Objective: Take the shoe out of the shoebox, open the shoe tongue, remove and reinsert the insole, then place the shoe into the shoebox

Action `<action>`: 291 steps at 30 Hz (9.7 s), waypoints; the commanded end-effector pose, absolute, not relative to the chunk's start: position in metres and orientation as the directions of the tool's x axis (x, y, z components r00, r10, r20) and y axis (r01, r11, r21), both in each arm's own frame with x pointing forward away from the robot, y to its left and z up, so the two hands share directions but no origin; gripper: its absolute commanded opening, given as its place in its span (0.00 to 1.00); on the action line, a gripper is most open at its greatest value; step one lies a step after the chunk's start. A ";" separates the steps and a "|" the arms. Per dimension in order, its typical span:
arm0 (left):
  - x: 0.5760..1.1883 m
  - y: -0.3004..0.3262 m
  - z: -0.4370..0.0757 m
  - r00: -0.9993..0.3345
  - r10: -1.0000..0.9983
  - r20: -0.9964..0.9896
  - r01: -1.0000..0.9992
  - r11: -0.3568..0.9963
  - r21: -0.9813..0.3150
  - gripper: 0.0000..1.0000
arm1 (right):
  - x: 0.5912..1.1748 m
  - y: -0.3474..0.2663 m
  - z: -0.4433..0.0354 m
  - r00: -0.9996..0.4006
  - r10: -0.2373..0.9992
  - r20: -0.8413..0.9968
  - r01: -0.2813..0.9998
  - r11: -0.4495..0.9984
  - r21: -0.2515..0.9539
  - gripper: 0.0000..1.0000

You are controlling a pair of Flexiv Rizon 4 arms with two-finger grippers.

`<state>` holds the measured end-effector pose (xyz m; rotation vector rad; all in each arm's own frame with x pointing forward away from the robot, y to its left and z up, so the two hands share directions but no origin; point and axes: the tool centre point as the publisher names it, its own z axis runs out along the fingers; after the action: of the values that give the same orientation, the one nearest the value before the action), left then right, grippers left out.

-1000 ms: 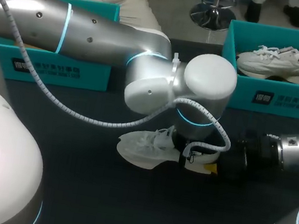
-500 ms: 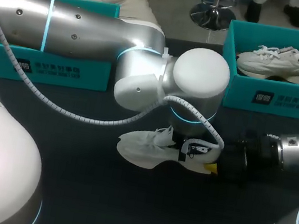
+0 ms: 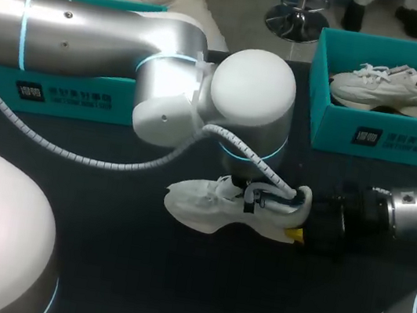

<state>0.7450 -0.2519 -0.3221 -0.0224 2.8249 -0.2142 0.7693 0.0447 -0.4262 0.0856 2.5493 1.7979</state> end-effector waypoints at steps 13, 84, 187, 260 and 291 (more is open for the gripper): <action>0.736 -0.248 -0.316 -0.956 -0.024 -0.292 0.025 0.986 -0.164 0.00 | 0.769 0.046 -0.430 -0.998 0.058 0.014 0.033 0.336 0.941 0.00; 0.734 -0.301 -0.339 -0.877 -0.025 -0.479 0.033 0.993 -0.113 0.42 | 0.769 0.046 -0.430 -0.998 0.058 0.014 0.033 0.336 0.941 0.00; 0.821 -0.287 -0.040 -0.962 -0.256 0.096 -0.221 0.517 -0.827 0.00 | 0.769 0.046 -0.430 -0.998 0.058 0.014 0.033 0.336 0.941 0.00; 0.927 -0.194 0.016 -0.852 -0.089 0.516 -0.510 0.368 -0.778 0.00 | 0.769 0.046 -0.430 -0.998 0.058 0.014 0.033 0.336 0.941 0.00; 0.927 -0.187 0.016 -0.835 -0.092 0.542 -0.535 0.362 -0.763 0.00 | 0.770 0.045 -0.428 -0.999 0.053 -0.002 0.015 0.322 0.947 1.00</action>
<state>0.9273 -0.1874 0.0164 -0.7173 2.9097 -1.9265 0.7710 0.0448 -0.4259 0.0927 2.5455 1.7960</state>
